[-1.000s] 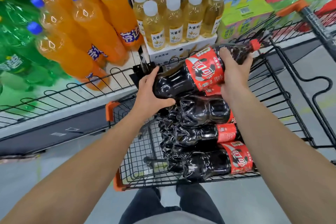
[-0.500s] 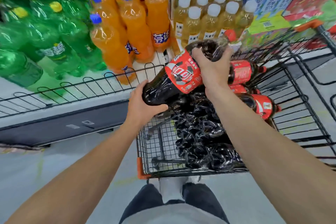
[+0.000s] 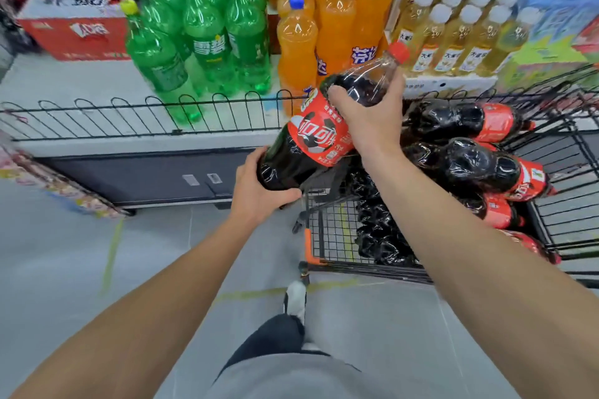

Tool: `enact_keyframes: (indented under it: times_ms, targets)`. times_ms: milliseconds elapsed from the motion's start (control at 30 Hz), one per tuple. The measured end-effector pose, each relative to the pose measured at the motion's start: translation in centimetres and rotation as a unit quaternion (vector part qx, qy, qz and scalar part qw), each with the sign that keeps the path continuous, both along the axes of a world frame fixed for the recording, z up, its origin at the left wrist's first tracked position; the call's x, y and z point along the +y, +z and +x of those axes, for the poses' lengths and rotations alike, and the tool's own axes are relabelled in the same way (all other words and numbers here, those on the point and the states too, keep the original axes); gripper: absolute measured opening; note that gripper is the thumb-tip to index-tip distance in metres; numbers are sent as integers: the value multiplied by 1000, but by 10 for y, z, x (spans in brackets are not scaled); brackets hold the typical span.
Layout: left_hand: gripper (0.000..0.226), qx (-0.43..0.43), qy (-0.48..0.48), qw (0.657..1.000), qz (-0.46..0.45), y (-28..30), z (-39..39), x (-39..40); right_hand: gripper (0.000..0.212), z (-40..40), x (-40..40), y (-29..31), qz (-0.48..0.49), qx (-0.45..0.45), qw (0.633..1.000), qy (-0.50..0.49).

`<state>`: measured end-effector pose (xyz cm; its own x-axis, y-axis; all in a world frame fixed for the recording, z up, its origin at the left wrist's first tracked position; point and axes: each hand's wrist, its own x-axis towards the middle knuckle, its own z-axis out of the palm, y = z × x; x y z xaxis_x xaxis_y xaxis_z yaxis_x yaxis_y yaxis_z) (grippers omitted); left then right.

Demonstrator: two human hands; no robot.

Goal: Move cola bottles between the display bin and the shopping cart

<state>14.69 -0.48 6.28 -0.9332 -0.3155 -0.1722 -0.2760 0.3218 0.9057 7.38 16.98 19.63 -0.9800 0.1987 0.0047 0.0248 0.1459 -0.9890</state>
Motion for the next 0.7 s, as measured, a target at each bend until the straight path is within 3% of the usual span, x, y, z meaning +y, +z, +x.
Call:
enact_keyframes:
  times_ms: [367,700]
  targets:
    - [99,48,112,992,20,12,131,-89,87,98,-109,26,6,36,994,105]
    - [99,77,184,980,17,17,189,-263,79,135,-307,31,-3,58,983,177]
